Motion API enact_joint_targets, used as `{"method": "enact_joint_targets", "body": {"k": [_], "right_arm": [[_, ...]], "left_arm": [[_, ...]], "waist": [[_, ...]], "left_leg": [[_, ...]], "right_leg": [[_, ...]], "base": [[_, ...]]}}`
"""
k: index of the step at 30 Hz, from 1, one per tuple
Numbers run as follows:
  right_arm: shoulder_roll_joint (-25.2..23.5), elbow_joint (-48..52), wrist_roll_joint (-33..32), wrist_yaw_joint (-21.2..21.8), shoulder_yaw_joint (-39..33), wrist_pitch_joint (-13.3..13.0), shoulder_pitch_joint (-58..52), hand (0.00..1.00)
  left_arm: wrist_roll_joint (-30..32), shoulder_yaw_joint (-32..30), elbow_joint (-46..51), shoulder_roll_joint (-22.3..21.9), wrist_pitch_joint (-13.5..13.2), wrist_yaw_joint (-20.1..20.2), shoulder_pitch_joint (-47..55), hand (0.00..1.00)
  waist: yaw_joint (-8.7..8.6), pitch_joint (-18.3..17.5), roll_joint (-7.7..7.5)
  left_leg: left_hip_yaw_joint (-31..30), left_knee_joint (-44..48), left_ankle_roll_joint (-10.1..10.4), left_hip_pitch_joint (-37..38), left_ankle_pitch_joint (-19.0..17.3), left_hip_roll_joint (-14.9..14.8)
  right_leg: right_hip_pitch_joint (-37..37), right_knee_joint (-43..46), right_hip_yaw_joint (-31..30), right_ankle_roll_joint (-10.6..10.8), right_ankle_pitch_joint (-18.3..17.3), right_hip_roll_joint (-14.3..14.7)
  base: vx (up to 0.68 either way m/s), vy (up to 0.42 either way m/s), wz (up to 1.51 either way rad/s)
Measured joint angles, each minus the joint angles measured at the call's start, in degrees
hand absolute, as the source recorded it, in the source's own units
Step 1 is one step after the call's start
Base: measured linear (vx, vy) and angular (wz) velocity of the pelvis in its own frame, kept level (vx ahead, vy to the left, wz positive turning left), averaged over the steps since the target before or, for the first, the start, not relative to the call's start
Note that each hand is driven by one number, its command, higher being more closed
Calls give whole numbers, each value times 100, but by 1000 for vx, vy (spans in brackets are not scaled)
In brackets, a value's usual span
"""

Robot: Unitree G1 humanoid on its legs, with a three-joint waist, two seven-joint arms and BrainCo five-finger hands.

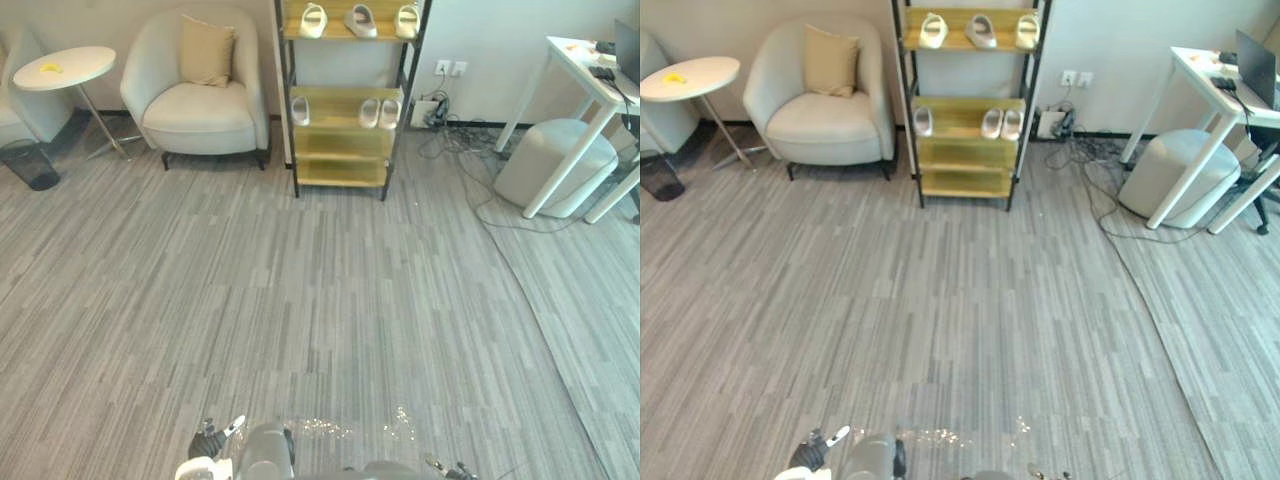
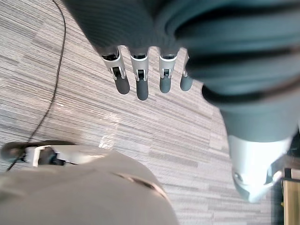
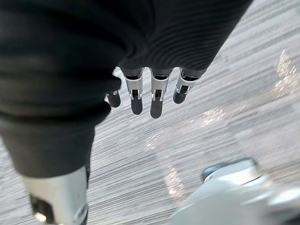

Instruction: Organize the slippers on the shoe rack

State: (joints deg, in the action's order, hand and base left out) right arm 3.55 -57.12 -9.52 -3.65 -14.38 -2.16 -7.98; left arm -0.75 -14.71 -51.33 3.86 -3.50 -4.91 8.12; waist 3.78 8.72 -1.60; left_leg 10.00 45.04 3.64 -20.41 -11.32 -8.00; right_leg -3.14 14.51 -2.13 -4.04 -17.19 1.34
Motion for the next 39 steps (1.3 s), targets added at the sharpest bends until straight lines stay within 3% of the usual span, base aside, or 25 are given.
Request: {"method": "enact_joint_targets", "body": {"k": [2, 4, 5, 6, 8, 10, 11, 14, 16, 18, 19, 21, 22, 23, 24, 25, 26, 27, 28, 30, 32, 35, 37, 38, 39], "right_arm": [[-70, -1, -12, -7, 36, -4, 131, 0], [-185, -20, -17, 4, 185, -10, 172, 0], [-192, 10, 3, 28, 325, -26, 184, 0], [-241, -10, -8, 18, 380, -3, 223, 0], [-413, 28, 2, 29, 399, -34, 225, 0], [-509, 134, 10, 39, 438, -68, 232, 0], [-528, 228, 34, 57, 436, -80, 234, 0], [-541, 404, 60, 78, 431, -129, 287, 0], [-583, 456, 64, 80, 348, -157, 371, 0], [-546, 452, 61, 76, 312, -177, 480, 0], [-532, 429, 58, 78, 286, -189, 522, 0], [-513, 358, 58, 76, 228, -177, 577, 0], [-484, 326, 59, 76, 180, -169, 581, 0], [-444, 326, 61, 78, 180, -172, 626, 0], [-381, 248, 61, 79, 171, -172, 704, 0], [-359, 232, 61, 78, 166, -170, 727, 0], [-301, 239, 60, 77, 156, -166, 744, 0], [-261, 245, 56, 74, 167, -162, 762, 0], [-245, 243, 48, 70, 196, -154, 776, 0], [-298, 197, 40, 34, 349, -106, 783, 0], [-422, 184, 34, 26, 435, -51, 751, 0], [-562, 198, 34, 21, 432, -6, 793, 0], [-587, 199, 35, 21, 443, -4, 777, 0], [-582, 199, 36, 20, 464, -6, 741, 0], [-567, 200, 35, 18, 505, -8, 708, 0]], "left_arm": [[-10, -7, -3, 0, -5, -4, -1, 0], [-13, 23, -9, -33, -31, -18, -15, 0], [-17, 21, -75, -88, -68, -21, 37, 0], [-56, -36, -186, -15, -73, -16, 11, 0], [-60, -70, -267, 74, -77, -29, 0, 0], [-59, 0, -393, 166, -56, -41, -89, 0], [-64, 47, -434, 159, -45, -53, -185, 0], [-60, 118, -443, 22, -2, -65, -376, 0], [-59, 120, -457, -199, 8, -57, -532, 0], [-56, 192, -460, -309, 4, -50, -637, 0], [-51, 269, -525, -328, -7, -40, -748, 0], [-48, 272, -613, -390, -4, -16, -843, 0], [-47, 259, -620, -468, -2, -8, -846, 0], [-42, 225, -642, -518, 4, -8, -835, 0], [-35, 210, -650, -581, 3, 2, -782, 0], [-27, 209, -625, -598, -2, 10, -783, 0], [31, 95, -589, -692, -1, 12, -834, 0], [53, -24, -535, -715, 2, 7, -837, 0], [58, -24, -516, -705, 4, 11, -795, 0], [64, 6, -445, -665, 3, 14, -798, 0], [61, 57, -287, -580, -4, 15, -792, 0], [57, 64, -116, -623, -17, 14, -790, 0], [57, 122, -105, -629, -49, 13, -792, 0], [56, 175, -106, -629, -78, 11, -786, 0], [54, 223, -107, -627, -84, 9, -776, 0]], "waist": [[28, -10, -29], [162, -102, -52], [270, -202, 32], [276, -314, -85], [277, -384, -290], [250, -384, -379], [229, -351, -338], [158, -282, -204], [34, -205, -202], [-85, -132, -128], [-127, -105, -131], [-187, -96, -130], [-198, -89, -102], [-203, -40, -3], [-200, 5, 143], [-207, 23, 181], [-197, 83, 322], [-173, 139, 468], [-128, 172, 517], [-88, 247, 470], [-14, 272, 332], [31, 317, 255], [65, 304, 236], [82, 278, 257], [105, 238, 288]], "left_leg": [[272, -952, -9, -25, 28, 149], [395, -1967, -267, 32, 336, 344], [345, -2308, -388, 78, 419, 359], [449, -2199, -432, 109, 388, 482], [579, -2378, -523, 493, 183, 712], [588, -2514, -621, 1024, -33, 922], [574, -2608, -622, 1357, -150, 962], [481, -3221, -602, 2269, -217, 954], [360, -3555, -545, 2779, -297, 896], [335, -3742, -502, 3148, -418, 771], [244, -3835, -422, 3281, -518, 745], [85, -3878, -335, 3390, -643, 755], [-73, -3883, -242, 3542, -775, 731], [-204, -3821, -221, 3669, -817, 600], [-327, -3323, -216, 3535, -813, 436], [-396, -2945, -216, 3384, -813, 376], [-533, -1570, -128, 2805, -728, 225], [-628, -197, -47, 2281, -262, 23], [-673, 564, 20, 1964, 71, -135], [-683, 1721, 47, 1311, 1, -298], [-528, 1558, 53, 771, -146, -289], [-173, 98, 9, 381, -339, -163], [12, -1511, -73, 331, -129, 36], [59, -2198, -165, 357, 166, 110], [54, -2446, -254, 354, 283, 108]], "right_leg": [[-254, -270, -71, 47, 24, -158], [-358, -536, -227, 145, -25, -301], [-453, -604, -320, 295, -132, -298], [-467, -400, -371, 375, -255, -446], [-28, 1010, -290, 592, -279, -631], [668, 2992, -314, 1100, 107, -769], [1035, 3945, -236, 1107, 223, -812], [1865, 4804, 503, 922, 172, -971], [2280, 4211, 1101, 782, 60, -1028], [2469, 3015, 1442, 673, 129, -849], [2543, 1950, 1359, 607, 438, -683], [2518, 1176, 1165, 483, 826, -584], [2438, 1005, 1027, 366, 1260, -497], [2316, 1125, 1073, 313, 1333, -426], [2162, 1128, 1241, 244, 1119, -385], [2101, 1120, 1313, 248, 1041, -370], [1881, 1076, 1404, 193, 843, -257], [1567, 925, 1424, 114, 728, -111], [1346, 827, 1402, 60, 668, -24], [618, 454, 1278, -11, 530, 101], [61, 5, 1094, 7, 495, 43], [-471, -350, 884, 130, 425, -102], [-734, -512, 767, 295, 250, -239], [-829, -511, 713, 379, 100, -253], [-862, -495, 675, 434, 5, -234]], "base": [[409, 152, -25], [412, 213, -48], [475, 276, -55], [518, 281, -41], [557, 276, -15], [499, 236, 0], [440, 193, 0], [424, 136, 7], [407, 15, 22], [421, -42, 13], [383, -71, 31], [392, -114, 49], [540, -203, 56], [665, -254, 58], [562, -233, 44], [529, -255, 43], [524, -260, 21], [610, -247, -2], [507, -150, -34], [479, -101, -33], [473, -85, -34], [411, 40, -37], [459, 152, -27], [348, 169, -23], [436, 259, -35]]}}
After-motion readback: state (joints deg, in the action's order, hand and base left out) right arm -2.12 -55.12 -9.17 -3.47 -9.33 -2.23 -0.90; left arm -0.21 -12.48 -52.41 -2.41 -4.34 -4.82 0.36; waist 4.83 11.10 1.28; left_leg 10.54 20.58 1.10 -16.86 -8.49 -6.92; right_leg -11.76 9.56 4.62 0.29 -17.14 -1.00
